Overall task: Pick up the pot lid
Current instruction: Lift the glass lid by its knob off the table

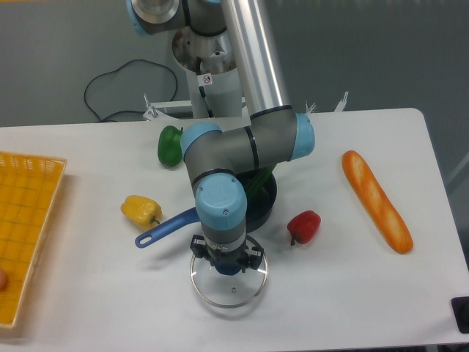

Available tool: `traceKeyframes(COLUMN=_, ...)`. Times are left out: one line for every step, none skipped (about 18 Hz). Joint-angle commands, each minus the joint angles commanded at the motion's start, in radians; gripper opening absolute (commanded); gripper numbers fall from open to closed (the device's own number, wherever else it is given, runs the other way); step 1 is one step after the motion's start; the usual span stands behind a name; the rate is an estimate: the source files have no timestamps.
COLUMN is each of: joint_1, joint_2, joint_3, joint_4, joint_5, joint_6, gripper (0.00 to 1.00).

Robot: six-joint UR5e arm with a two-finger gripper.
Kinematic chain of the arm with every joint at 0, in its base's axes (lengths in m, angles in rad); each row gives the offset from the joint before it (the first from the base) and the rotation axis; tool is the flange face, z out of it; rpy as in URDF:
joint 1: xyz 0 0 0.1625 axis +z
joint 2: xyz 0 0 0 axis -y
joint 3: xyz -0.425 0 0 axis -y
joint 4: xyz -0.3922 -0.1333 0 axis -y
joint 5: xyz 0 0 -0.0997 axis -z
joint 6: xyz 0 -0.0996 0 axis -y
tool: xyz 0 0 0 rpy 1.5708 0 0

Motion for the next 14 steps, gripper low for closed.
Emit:
traceKeyframes(joint_1=0.002, joint_2=-0.002, joint_3=0.003, joint_4=0.000, joint_5=0.000, joint_6=0.002, gripper=0.55)
traceKeyframes(joint_1=0.008, joint_2=-0.003, joint_3=0.006, joint_4=0.000, joint_5=0.002, joint_6=0.002, gripper=0.55)
traceKeyframes(joint_1=0.008, joint_2=-0.003, joint_3=0.012, joint_4=0.000, joint_5=0.002, joint_6=0.002, gripper=0.55)
traceKeyframes(joint_1=0.011, joint_2=-0.005, joint_3=0.017, joint_4=-0.002, joint_5=0.002, joint_6=0.003, gripper=0.55)
traceKeyframes(joint_1=0.012, joint_2=-0.003, joint_3=0.021, joint_4=-0.002, joint_5=0.002, joint_6=0.012, gripper=0.55)
traceKeyframes(joint_1=0.014, joint_2=-0.003, joint_3=0.026, joint_4=-0.002, joint_5=0.006, joint_6=0.023, gripper=0.55)
traceKeyframes(joint_1=0.015, joint_2=-0.003, joint_3=0.029, joint_4=-0.003, joint_5=0.008, joint_6=0.031, gripper=0.55)
traceKeyframes(joint_1=0.017, joint_2=-0.002, joint_3=0.029, joint_4=-0.003, joint_5=0.009, joint_6=0.037, gripper=0.55)
traceKeyframes(joint_1=0.021, joint_2=0.000, joint_3=0.029, joint_4=-0.005, joint_5=0.011, joint_6=0.040, gripper=0.55)
traceKeyframes(joint_1=0.021, joint_2=0.000, joint_3=0.029, joint_4=-0.005, joint_5=0.011, joint_6=0.044, gripper=0.55)
traceKeyframes(joint_1=0.023, joint_2=0.002, joint_3=0.029, joint_4=-0.005, joint_5=0.012, joint_6=0.046, gripper=0.55)
traceKeyframes(joint_1=0.026, joint_2=0.003, joint_3=0.031, joint_4=-0.005, joint_5=0.012, joint_6=0.046, gripper=0.55)
traceKeyframes(joint_1=0.028, joint_2=0.005, joint_3=0.032, joint_4=-0.005, joint_5=0.012, joint_6=0.048, gripper=0.55)
traceKeyframes(joint_1=0.028, joint_2=0.005, joint_3=0.037, joint_4=-0.005, joint_5=0.012, joint_6=0.048, gripper=0.55)
